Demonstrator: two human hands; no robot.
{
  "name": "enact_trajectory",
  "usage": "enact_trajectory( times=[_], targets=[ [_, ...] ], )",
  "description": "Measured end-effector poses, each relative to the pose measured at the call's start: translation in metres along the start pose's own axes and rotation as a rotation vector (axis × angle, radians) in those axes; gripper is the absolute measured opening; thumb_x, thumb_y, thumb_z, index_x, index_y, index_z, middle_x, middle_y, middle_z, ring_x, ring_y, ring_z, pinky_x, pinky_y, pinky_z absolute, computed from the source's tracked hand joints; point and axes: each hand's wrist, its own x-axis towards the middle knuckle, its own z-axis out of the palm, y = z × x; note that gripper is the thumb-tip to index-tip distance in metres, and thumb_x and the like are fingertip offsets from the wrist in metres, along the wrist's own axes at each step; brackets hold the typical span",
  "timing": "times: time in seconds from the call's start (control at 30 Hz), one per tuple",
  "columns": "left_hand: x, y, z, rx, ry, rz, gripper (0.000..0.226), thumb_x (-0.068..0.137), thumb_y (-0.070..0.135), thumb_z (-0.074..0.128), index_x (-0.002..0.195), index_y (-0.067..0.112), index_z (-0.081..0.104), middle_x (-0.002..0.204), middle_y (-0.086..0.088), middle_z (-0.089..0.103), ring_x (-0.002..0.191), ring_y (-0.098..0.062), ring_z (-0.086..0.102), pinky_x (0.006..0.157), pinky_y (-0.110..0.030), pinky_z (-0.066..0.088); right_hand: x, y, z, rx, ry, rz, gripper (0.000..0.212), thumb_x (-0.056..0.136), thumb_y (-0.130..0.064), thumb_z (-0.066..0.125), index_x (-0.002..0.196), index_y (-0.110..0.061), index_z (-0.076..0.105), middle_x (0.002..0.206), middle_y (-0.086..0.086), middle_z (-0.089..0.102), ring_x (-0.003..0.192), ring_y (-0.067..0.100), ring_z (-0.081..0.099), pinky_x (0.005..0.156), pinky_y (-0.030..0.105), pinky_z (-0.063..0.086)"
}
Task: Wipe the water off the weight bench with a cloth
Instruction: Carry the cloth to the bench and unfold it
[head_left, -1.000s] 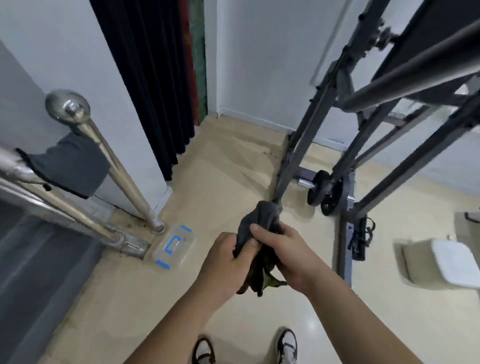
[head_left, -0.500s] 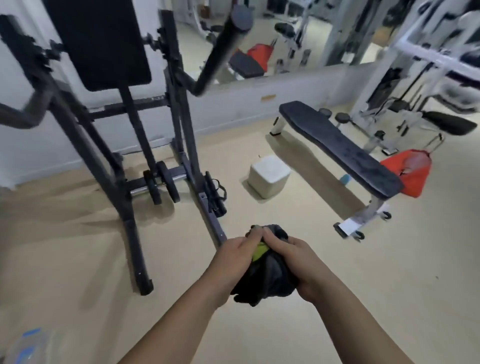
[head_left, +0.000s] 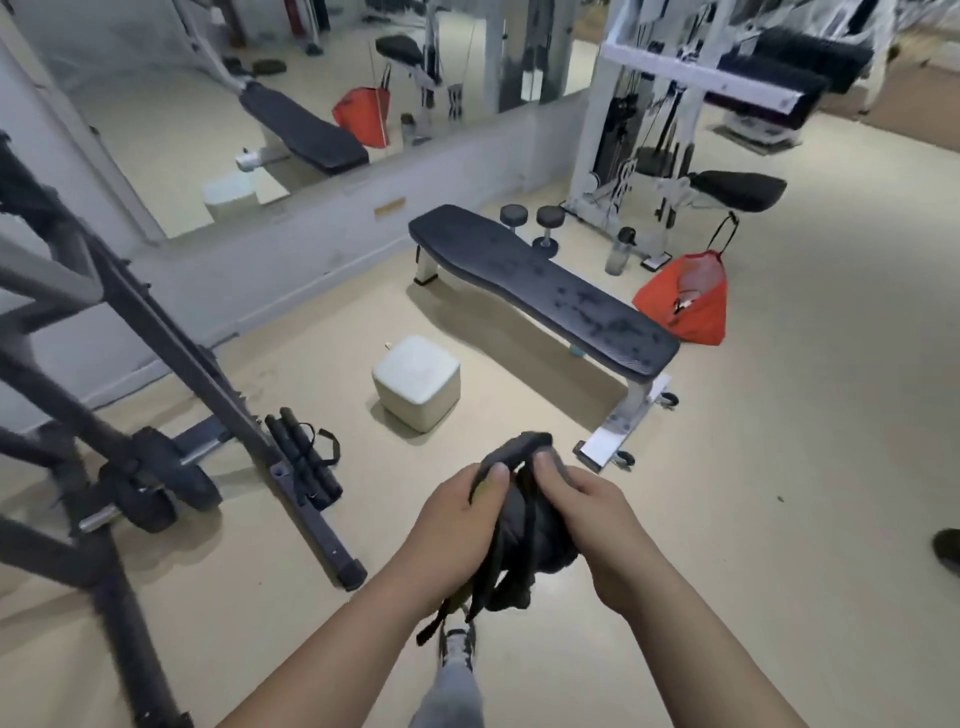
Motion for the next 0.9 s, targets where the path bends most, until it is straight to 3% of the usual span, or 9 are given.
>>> enact_trajectory(
  times=[0.13,0.23,0.37,0.4,0.47,0.57,0.67,0.8,0.9],
  targets=[
    [0.105,0.037,-0.002,-0.095,0.049,-0.063,0.038,0.100,0.057,0.048,0.104,0.027,0.072,0.104,0.006,0.078,0.101,-0.012,0.072,0.098,-0.041,0.057,0.089,-0.026,-0.035,0.091,0.048,0.036,0.044,0.091,-0.041,0.073,0.108,0.000,0.069,0.095,0.015,0.077,0.081,0.033,0.071,0.071,0.047,0.049],
    [0.181,0.075,0.008,-0.131,-0.039,-0.095,0.041,0.100,0.060,0.046,0.106,0.031,0.074,0.104,0.008,0.079,0.101,-0.014,0.074,0.092,-0.042,0.060,0.160,-0.052,-0.059,0.148,0.170,0.074,0.032,0.097,-0.037,0.065,0.116,-0.012,0.071,0.108,0.007,0.080,0.104,0.029,0.075,0.095,0.049,0.059],
    [0.263,0.133,0.029,-0.172,-0.130,-0.080,0.044,0.102,0.060,0.042,0.107,0.031,0.075,0.099,0.005,0.081,0.097,-0.018,0.077,0.093,-0.047,0.060,0.226,-0.103,-0.087,0.090,0.268,0.051,0.062,0.090,-0.050,0.069,0.141,-0.019,0.055,0.144,-0.005,0.056,0.123,0.016,0.060,0.103,0.035,0.049],
    [0.280,0.145,0.033,-0.188,-0.156,-0.089,0.045,0.102,0.060,0.042,0.106,0.029,0.074,0.099,-0.001,0.081,0.096,-0.023,0.077,0.093,-0.050,0.060,0.239,-0.114,-0.094,0.054,0.280,0.032,0.060,0.087,-0.056,0.070,0.135,-0.024,0.058,0.143,-0.005,0.052,0.119,0.014,0.059,0.101,0.035,0.049],
    [0.320,0.167,0.044,-0.228,-0.224,-0.098,0.049,0.103,0.059,0.043,0.104,0.021,0.073,0.097,-0.016,0.079,0.087,-0.037,0.075,0.088,-0.053,0.061,0.269,-0.142,-0.111,0.087,0.175,0.028,0.049,0.086,-0.064,0.068,0.113,-0.024,0.073,0.120,-0.003,0.068,0.099,0.012,0.066,0.092,0.036,0.057],
    [0.379,0.199,0.060,-0.293,-0.291,-0.116,0.054,0.104,0.058,0.042,0.105,0.013,0.071,0.089,-0.024,0.074,0.073,-0.037,0.063,0.073,-0.051,0.052,0.320,-0.176,-0.141,0.183,-0.026,0.060,0.048,0.094,-0.062,0.060,0.107,-0.020,0.077,0.098,0.000,0.080,0.089,0.013,0.074,0.076,0.032,0.058],
    [0.437,0.228,0.068,-0.313,-0.337,-0.099,0.059,0.107,0.054,0.035,0.114,0.012,0.076,0.110,-0.016,0.079,0.096,-0.027,0.076,0.091,-0.039,0.055,0.378,-0.195,-0.172,0.390,-0.078,0.061,0.040,0.099,-0.050,0.056,0.092,-0.016,0.076,0.065,-0.007,0.073,0.059,0.000,0.067,0.077,0.029,0.047],
    [0.515,0.270,0.067,-0.555,-0.325,-0.143,0.058,0.106,0.053,0.038,0.134,0.013,0.068,0.133,-0.011,0.071,0.126,-0.024,0.066,0.111,-0.043,0.044,0.456,-0.223,-0.205,0.533,-0.078,0.190,0.044,0.096,-0.045,0.066,0.123,-0.011,0.075,0.121,0.012,0.077,0.114,0.027,0.074,0.112,0.047,0.047],
    [0.571,0.297,0.063,-0.592,-0.251,-0.139,0.058,0.102,0.056,0.048,0.132,0.011,0.069,0.132,-0.012,0.072,0.125,-0.028,0.067,0.111,-0.045,0.045,0.513,-0.247,-0.222,0.512,-0.144,0.219,0.041,0.092,-0.028,0.075,0.125,-0.004,0.073,0.129,0.021,0.072,0.120,0.035,0.069,0.114,0.053,0.045]
  ],
)
